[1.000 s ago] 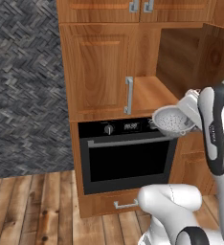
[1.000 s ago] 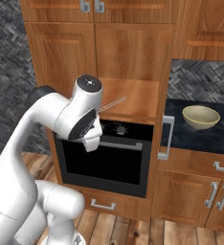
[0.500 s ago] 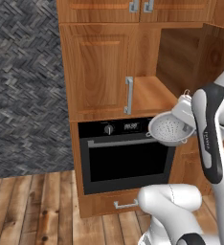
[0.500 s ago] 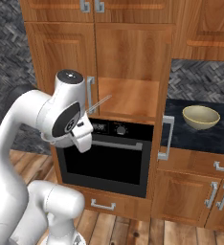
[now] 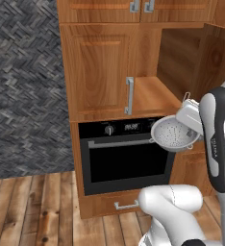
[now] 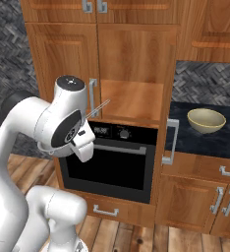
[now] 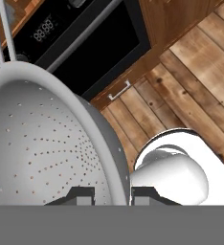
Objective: Open the cabinet and setup a tea strainer by placing it in the bowl upright.
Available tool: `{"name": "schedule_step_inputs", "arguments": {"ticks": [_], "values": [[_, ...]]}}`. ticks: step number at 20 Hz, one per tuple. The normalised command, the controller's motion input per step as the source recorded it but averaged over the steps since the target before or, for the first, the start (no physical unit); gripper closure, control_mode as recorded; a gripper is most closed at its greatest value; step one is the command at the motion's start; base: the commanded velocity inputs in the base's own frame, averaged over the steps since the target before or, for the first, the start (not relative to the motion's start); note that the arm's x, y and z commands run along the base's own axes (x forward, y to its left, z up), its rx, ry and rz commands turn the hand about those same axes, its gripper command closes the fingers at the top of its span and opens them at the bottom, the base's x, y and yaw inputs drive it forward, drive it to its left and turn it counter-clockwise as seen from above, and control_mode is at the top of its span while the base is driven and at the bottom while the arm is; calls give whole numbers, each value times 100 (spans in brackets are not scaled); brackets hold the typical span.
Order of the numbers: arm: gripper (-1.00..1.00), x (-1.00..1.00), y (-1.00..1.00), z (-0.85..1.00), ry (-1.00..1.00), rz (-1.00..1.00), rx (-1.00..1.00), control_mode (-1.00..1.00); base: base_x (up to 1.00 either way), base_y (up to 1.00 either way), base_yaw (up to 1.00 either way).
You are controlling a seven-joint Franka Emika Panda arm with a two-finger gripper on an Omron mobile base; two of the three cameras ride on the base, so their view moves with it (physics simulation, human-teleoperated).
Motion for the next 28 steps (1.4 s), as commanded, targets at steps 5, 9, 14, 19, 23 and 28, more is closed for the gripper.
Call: {"name": "schedule_step_inputs", "arguments": {"ticks": [5, 9, 14, 19, 23, 28], "values": [[100, 0, 0, 0, 0, 0, 0, -100, 0, 0, 0], [100, 0, 0, 0, 0, 0, 0, -100, 0, 0, 0], [100, -6, 0, 0, 0, 0, 0, -100, 0, 0, 0], [100, -10, -3, 0, 0, 0, 0, -100, 0, 0, 0], [100, -9, 0, 0, 0, 0, 0, -100, 0, 0, 0], [100, -9, 0, 0, 1, 0, 0, -100, 0, 0, 0]]}}
